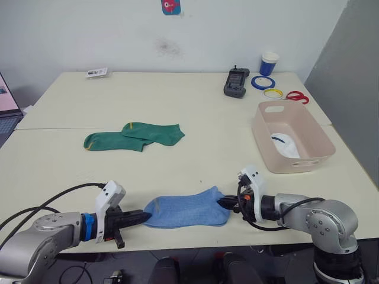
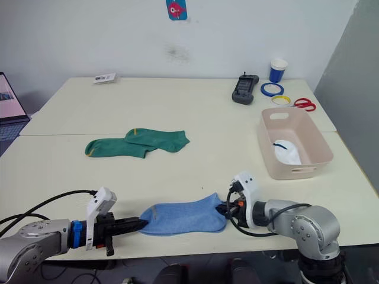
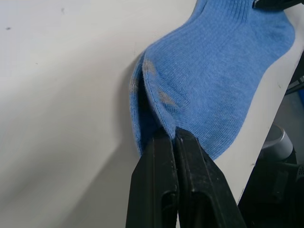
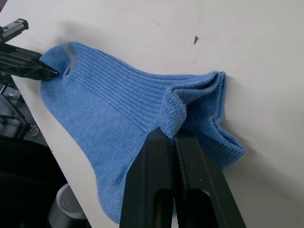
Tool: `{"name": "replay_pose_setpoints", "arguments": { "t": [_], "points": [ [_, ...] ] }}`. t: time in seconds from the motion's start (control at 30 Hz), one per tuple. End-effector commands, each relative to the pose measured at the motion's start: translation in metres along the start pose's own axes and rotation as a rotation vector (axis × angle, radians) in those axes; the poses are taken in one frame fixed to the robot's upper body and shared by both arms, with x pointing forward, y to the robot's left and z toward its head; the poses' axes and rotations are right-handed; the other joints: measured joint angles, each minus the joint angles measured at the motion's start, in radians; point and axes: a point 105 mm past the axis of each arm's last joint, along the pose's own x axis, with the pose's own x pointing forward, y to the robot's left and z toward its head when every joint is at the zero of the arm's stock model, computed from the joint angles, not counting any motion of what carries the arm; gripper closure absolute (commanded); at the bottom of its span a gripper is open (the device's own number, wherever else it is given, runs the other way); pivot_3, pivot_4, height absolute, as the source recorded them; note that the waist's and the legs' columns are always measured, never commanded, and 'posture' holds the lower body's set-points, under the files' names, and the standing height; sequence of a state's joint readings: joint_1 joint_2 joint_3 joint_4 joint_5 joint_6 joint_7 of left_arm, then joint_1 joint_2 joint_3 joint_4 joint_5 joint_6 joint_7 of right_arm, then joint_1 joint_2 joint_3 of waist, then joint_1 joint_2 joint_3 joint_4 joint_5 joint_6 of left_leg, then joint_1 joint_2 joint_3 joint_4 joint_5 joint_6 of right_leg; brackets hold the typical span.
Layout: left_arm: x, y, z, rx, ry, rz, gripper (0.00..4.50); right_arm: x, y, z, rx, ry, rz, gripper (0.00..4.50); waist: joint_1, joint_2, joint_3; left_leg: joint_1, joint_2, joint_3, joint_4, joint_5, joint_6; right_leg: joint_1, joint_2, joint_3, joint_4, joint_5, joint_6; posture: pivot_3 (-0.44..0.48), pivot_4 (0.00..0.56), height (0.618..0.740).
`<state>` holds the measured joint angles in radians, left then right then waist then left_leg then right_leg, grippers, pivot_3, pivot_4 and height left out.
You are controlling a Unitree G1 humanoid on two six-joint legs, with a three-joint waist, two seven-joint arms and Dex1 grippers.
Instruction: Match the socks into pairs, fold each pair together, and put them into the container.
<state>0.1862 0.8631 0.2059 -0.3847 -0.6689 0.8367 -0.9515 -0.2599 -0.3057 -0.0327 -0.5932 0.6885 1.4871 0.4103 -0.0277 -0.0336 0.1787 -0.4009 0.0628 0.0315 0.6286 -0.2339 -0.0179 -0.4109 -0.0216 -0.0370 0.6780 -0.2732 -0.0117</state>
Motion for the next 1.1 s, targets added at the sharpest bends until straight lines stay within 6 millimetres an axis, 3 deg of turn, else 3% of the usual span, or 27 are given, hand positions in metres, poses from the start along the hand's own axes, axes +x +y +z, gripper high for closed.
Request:
{"name": "replay_pose_setpoints", "arguments": {
  "t": [0.03, 0.1, 0.2, 0.4, 0.43, 0.63, 0.7, 0.8, 0.97, 1.03, 1.1],
  "points": [
    [-0.002, -0.001, 0.003, 0.028, -0.008, -0.004, 4.50, -0.002, 0.004, 0.007, -0.041, -0.033, 0.008, 4.47, 0.000, 0.000, 0.000, 0.000, 0.000, 0.000, 0.000, 0.000, 0.000, 0.000, 0.000, 0.000, 0.000, 0.000, 0.000, 0.000, 0.150, 0.740],
    [-0.002, -0.002, 0.005, 0.037, -0.021, -0.008, 4.30, -0.003, 0.006, 0.008, -0.051, -0.038, 0.017, 4.49, 0.000, 0.000, 0.000, 0.000, 0.000, 0.000, 0.000, 0.000, 0.000, 0.000, 0.000, 0.000, 0.000, 0.000, 0.000, 0.000, 0.150, 0.740],
    [-0.006, -0.002, 0.008, 0.040, -0.032, -0.011, 3.65, -0.008, 0.005, 0.012, -0.072, -0.045, 0.019, 3.78, 0.001, 0.000, 0.000, 0.000, 0.000, 0.000, 0.000, 0.000, 0.000, 0.000, 0.000, 0.000, 0.000, 0.000, 0.000, 0.000, 0.150, 0.740],
    [-0.024, 0.005, 0.025, 0.080, -0.086, 0.001, 1.68, -0.026, 0.000, 0.025, -0.142, -0.061, 0.023, 1.67, 0.000, 0.001, 0.001, 0.000, 0.000, 0.000, 0.000, 0.000, 0.000, 0.000, 0.000, -0.001, 0.000, 0.000, 0.000, 0.000, 0.150, 0.740],
    [-0.027, 0.005, 0.029, 0.100, -0.095, -0.001, 1.67, -0.030, 0.001, 0.029, -0.175, -0.061, 0.032, 1.37, 0.000, 0.001, 0.001, 0.000, 0.000, 0.000, 0.000, 0.000, 0.000, 0.000, 0.000, -0.001, 0.000, 0.000, 0.000, 0.000, 0.150, 0.740],
    [-0.029, -0.001, 0.062, 0.235, -0.162, -0.041, 1.67, -0.037, 0.015, 0.057, -0.479, -0.109, 0.121, 1.37, 0.002, 0.002, 0.002, 0.000, -0.001, 0.000, 0.000, 0.000, 0.000, 0.000, 0.001, -0.001, -0.001, -0.001, -0.001, 0.000, 0.150, 0.740],
    [-0.015, -0.013, 0.067, 0.368, -0.147, -0.094, 2.06, -0.029, 0.023, 0.066, -0.642, -0.175, 0.146, 1.34, 0.002, 0.002, 0.002, 0.000, -0.001, 0.000, -0.001, 0.000, 0.000, 0.000, 0.002, -0.001, -0.003, -0.001, -0.001, 0.000, 0.150, 0.740],
    [0.001, -0.028, 0.059, 0.505, -0.100, -0.189, 2.89, -0.013, 0.032, 0.057, -0.858, -0.200, 0.238, 1.93, 0.001, 0.002, 0.003, -0.001, -0.002, 0.001, -0.002, -0.001, -0.001, 0.000, 0.004, -0.001, -0.005, -0.001, -0.001, 0.000, 0.150, 0.740],
    [0.028, -0.026, 0.050, 0.659, -0.072, -0.205, 4.50, 0.013, 0.023, 0.035, -0.968, -0.194, 0.312, 3.71, 0.004, 0.001, 0.002, -0.001, -0.002, 0.001, -0.001, 0.000, -0.001, 0.001, 0.004, 0.000, -0.005, -0.002, -0.001, 0.000, 0.150, 0.740],
    [0.034, -0.022, 0.043, 0.685, -0.040, -0.194, 4.50, 0.018, 0.023, 0.030, -0.973, -0.183, 0.337, 4.41, 0.003, 0.001, 0.002, -0.001, -0.002, 0.002, 0.000, 0.000, -0.001, 0.001, 0.004, 0.000, -0.004, -0.001, -0.001, 0.000, 0.150, 0.740],
    [0.036, -0.016, 0.034, 0.686, -0.007, -0.176, 4.50, 0.023, 0.019, 0.024, -0.976, -0.157, 0.342, 4.47, 0.003, 0.001, 0.002, 0.000, -0.002, 0.002, 0.000, 0.000, -0.001, 0.001, 0.004, 0.000, -0.003, -0.001, -0.001, 0.000, 0.150, 0.740]
  ]
}}
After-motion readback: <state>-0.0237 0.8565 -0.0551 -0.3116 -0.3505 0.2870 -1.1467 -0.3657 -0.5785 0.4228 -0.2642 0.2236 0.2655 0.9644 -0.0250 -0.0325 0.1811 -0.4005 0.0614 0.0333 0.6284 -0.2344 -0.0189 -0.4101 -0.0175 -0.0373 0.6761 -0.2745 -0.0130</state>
